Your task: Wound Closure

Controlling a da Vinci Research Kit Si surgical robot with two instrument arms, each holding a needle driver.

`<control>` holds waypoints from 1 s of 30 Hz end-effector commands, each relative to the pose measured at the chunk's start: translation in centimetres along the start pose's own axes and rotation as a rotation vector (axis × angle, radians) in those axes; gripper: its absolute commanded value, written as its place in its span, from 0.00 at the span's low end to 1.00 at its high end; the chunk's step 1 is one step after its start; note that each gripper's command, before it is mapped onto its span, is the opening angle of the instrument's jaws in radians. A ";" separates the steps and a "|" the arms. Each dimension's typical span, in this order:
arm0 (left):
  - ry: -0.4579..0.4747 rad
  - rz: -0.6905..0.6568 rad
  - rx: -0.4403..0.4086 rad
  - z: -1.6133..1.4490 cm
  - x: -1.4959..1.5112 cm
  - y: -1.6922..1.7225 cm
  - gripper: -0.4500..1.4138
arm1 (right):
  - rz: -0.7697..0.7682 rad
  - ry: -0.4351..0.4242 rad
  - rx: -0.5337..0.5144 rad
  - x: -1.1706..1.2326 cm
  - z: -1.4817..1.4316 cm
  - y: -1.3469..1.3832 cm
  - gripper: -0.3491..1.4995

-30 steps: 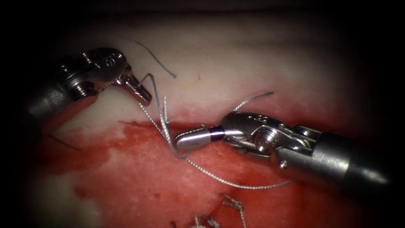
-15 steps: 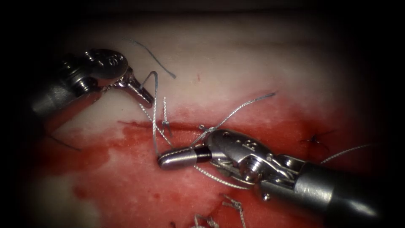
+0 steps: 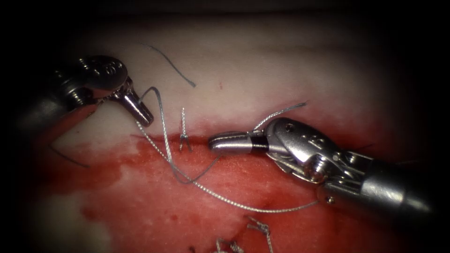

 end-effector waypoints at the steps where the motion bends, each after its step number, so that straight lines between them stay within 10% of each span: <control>1: 0.026 0.023 -0.018 -0.06 0.16 0.04 0.00 | -0.014 -0.010 -0.041 -0.01 0.15 -0.03 0.00; 5: -0.017 0.078 0.003 0.04 0.17 0.01 0.00 | -0.093 -0.163 -0.193 0.08 0.21 0.03 0.00; 8: 0.188 0.143 -0.083 0.01 0.15 0.04 0.00 | -0.129 -0.337 -0.225 0.13 0.26 0.06 0.00; 16: 0.238 0.143 -0.103 0.01 0.12 0.02 0.00 | -0.140 -0.374 -0.275 0.20 0.25 0.04 0.00; 30: -0.002 0.101 0.003 -0.03 0.04 -0.09 0.00 | -0.116 -0.264 -0.139 0.05 0.05 -0.03 0.00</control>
